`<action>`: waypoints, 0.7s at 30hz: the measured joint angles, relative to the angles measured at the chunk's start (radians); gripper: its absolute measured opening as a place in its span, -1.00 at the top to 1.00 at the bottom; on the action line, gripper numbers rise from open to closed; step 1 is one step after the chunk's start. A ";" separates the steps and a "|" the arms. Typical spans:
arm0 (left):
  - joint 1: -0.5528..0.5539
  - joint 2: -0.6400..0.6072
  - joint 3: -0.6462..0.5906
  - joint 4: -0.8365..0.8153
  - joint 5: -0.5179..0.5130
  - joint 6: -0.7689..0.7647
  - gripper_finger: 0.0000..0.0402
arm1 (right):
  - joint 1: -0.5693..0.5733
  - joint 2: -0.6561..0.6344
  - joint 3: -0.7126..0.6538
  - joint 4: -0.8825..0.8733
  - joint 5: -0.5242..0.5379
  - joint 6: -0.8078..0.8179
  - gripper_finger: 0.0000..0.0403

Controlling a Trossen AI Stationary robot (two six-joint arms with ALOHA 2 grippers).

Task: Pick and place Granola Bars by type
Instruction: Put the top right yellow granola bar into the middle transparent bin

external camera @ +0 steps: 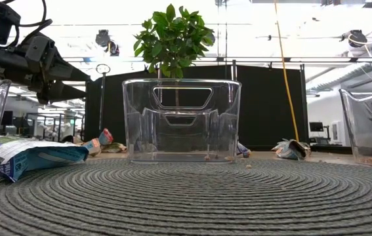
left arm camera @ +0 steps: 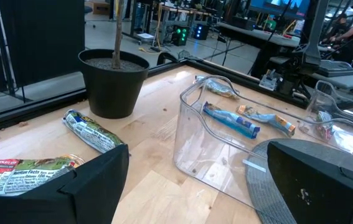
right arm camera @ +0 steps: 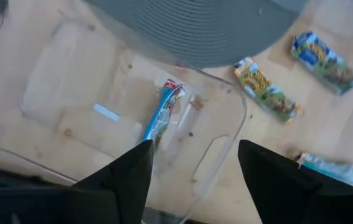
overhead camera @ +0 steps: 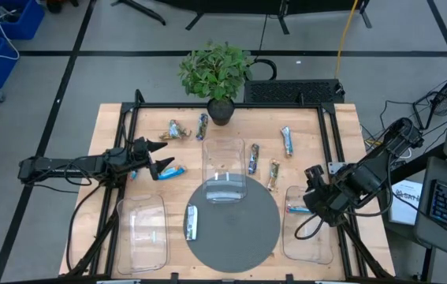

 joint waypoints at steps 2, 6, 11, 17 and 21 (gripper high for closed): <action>0.000 0.000 0.000 0.000 0.000 0.000 -0.89 | -0.002 0.000 0.000 0.008 0.006 -0.078 -0.13; 0.000 0.000 0.000 0.000 0.000 0.000 -0.89 | -0.034 0.000 0.000 0.023 0.007 -0.174 -0.10; 0.000 0.000 0.000 0.000 0.000 0.000 -0.89 | -0.128 0.008 0.000 0.064 0.103 -0.143 -0.09; 0.000 0.000 0.000 0.000 0.000 0.000 -0.89 | -0.281 0.025 0.000 0.154 0.191 -0.114 -0.09; 0.000 0.000 0.000 0.000 0.000 0.000 -0.89 | -0.402 0.045 0.000 0.248 0.192 -0.045 -0.06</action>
